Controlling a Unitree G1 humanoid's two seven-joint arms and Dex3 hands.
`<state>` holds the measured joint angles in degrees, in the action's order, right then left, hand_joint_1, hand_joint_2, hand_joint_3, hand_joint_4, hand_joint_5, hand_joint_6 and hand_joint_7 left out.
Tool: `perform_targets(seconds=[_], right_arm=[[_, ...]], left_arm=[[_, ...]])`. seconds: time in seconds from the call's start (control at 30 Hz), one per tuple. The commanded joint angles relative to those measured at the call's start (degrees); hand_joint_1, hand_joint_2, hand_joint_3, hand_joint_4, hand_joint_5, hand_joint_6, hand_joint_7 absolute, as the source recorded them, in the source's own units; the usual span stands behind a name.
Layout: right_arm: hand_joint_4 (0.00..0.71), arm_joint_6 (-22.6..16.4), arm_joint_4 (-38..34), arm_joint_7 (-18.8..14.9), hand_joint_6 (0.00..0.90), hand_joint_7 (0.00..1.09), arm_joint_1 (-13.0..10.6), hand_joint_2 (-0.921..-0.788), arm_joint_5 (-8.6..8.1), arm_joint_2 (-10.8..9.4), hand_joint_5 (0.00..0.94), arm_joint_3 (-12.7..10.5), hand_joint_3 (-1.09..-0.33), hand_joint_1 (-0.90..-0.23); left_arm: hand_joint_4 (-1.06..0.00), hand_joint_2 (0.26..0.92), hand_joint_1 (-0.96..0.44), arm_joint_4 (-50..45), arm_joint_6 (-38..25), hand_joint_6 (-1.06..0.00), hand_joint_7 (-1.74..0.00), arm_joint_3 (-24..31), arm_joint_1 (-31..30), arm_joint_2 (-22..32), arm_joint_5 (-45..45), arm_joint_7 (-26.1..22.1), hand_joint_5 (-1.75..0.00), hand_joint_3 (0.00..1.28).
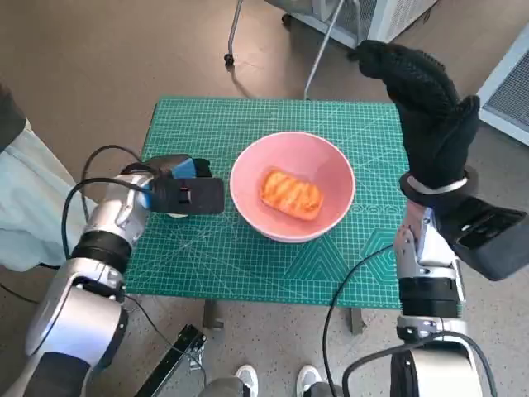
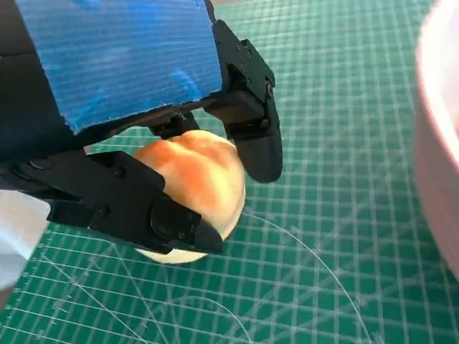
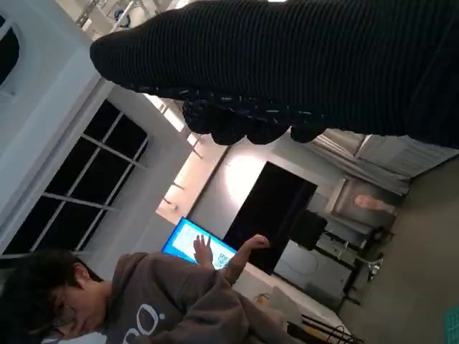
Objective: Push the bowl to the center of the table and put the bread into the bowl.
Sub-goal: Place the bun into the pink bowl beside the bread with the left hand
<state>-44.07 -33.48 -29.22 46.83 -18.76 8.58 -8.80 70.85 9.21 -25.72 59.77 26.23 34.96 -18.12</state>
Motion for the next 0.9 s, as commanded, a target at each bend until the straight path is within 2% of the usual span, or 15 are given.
perform_targets(seconds=[0.03,0.47,0.7,0.9], right_arm=[[0.244,0.57,-0.06,0.08,-0.001,0.77,-1.19,-0.921,0.58,-0.30,0.004,0.19,-0.726,-0.687],[0.236,0.90,0.18,0.10,-0.001,0.76,-1.43,-0.921,0.53,-0.23,0.000,0.24,-0.731,-0.684],[0.238,0.96,0.37,0.10,-0.001,0.76,-1.56,-0.921,0.57,-0.27,0.001,0.30,-0.733,-0.684],[0.239,0.88,0.42,0.05,-0.001,0.76,-1.52,-0.921,0.62,-0.25,0.002,0.34,-0.736,-0.685]], left_arm=[[-0.65,0.920,0.00,-0.54,0.46,-0.60,-1.22,1.71,1.37,1.82,-1.37,1.24,-1.17,0.09],[-0.67,0.920,0.00,-7.91,3.06,-0.58,-1.23,7.54,2.77,4.26,-5.93,2.45,-1.17,0.10],[-0.67,0.921,0.00,-21.09,4.96,-0.59,-1.24,11.77,0.39,4.13,-9.94,2.71,-1.14,0.09],[-0.68,0.920,0.00,-33.80,4.63,-0.60,-1.24,13.12,-2.65,2.44,-11.79,2.49,-1.13,0.08]])
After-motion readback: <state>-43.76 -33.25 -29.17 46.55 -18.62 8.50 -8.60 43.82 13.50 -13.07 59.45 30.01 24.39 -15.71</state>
